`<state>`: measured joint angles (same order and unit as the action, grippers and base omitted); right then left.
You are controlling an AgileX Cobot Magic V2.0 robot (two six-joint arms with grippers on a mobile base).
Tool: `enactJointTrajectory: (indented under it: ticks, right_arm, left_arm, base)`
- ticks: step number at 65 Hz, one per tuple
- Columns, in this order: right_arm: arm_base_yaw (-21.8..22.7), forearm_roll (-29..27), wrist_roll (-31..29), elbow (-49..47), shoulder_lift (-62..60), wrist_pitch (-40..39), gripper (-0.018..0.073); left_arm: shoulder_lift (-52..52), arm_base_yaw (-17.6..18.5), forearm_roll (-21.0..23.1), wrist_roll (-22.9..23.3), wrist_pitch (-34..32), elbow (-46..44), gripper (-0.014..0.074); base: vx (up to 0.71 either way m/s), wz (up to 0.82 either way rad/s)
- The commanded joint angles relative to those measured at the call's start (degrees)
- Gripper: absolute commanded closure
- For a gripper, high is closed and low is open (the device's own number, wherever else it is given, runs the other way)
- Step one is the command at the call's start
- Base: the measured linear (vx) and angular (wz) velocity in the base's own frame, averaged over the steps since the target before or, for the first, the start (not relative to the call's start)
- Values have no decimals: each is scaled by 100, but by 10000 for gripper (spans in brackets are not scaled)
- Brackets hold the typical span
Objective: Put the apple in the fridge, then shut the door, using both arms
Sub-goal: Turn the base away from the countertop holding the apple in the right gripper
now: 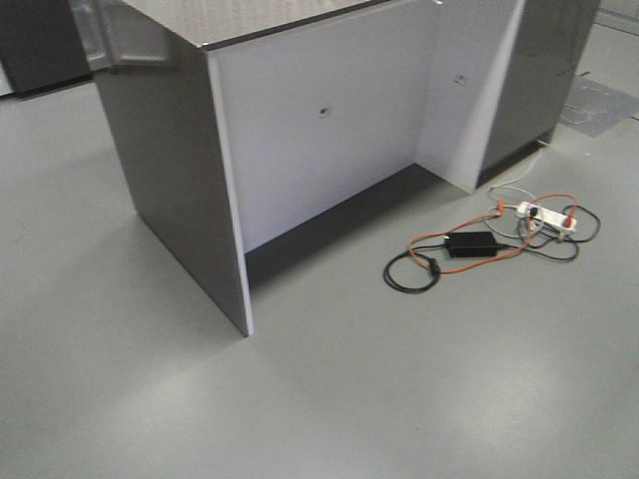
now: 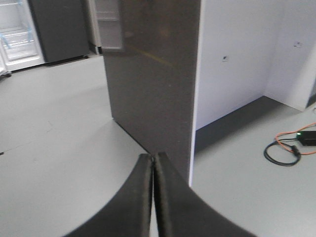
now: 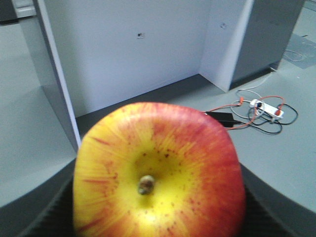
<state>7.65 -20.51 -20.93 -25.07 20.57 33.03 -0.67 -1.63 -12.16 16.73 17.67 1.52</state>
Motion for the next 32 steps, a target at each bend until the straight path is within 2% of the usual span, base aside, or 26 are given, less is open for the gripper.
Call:
enactJointTrajectory:
  ticks: [1, 32]
  right_arm:
    - [8, -84, -42, -156, 37, -460, 529]
    - [8, -84, -42, -156, 37, -460, 529]
  left_arm:
    - [-77, 19, 17, 55, -364, 115, 601]
    - [-77, 19, 17, 55, -364, 115, 601]
  base:
    - [3, 31]
    - [3, 30]
